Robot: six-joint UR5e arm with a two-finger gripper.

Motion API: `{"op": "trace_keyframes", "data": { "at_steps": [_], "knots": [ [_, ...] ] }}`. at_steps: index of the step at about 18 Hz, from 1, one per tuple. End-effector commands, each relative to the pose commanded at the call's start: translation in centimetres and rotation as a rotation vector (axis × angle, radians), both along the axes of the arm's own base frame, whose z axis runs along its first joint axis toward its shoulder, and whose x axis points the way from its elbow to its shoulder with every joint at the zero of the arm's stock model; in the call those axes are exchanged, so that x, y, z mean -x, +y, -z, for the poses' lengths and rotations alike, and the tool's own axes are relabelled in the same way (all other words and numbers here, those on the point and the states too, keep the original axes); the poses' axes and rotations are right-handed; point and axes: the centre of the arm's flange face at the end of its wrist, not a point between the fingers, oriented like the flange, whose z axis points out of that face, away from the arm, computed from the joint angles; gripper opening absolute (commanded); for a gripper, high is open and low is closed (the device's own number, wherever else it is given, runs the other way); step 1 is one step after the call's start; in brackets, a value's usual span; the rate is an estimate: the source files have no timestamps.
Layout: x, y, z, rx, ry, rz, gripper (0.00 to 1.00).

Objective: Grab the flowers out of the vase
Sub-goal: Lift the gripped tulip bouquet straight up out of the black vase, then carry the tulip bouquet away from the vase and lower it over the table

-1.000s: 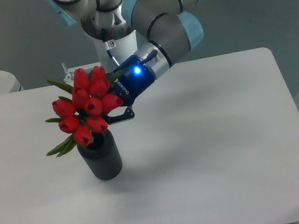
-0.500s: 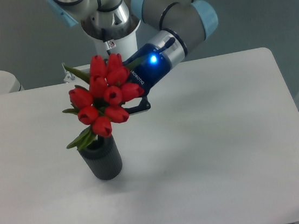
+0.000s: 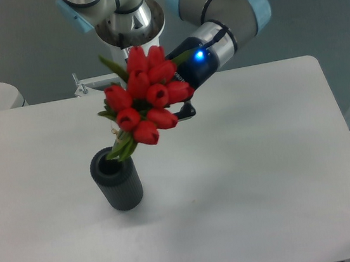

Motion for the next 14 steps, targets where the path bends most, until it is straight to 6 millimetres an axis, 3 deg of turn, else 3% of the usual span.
{"op": "trace_keyframes", "data": {
  "at_steps": [4,7,11,14],
  "knots": [
    [4.6,-1.2,1.8,0.088,0.059,-0.073,0.13],
    [7.7,-2.1,3.6,0.204,0.127,-0.127,0.03],
    [9.6,-2.0,4.2,0.321,0.193,-0.159,0.03],
    [9.9,-0.5,5.0,0.446,0.264,-0.163,0.02]
  ]
}}
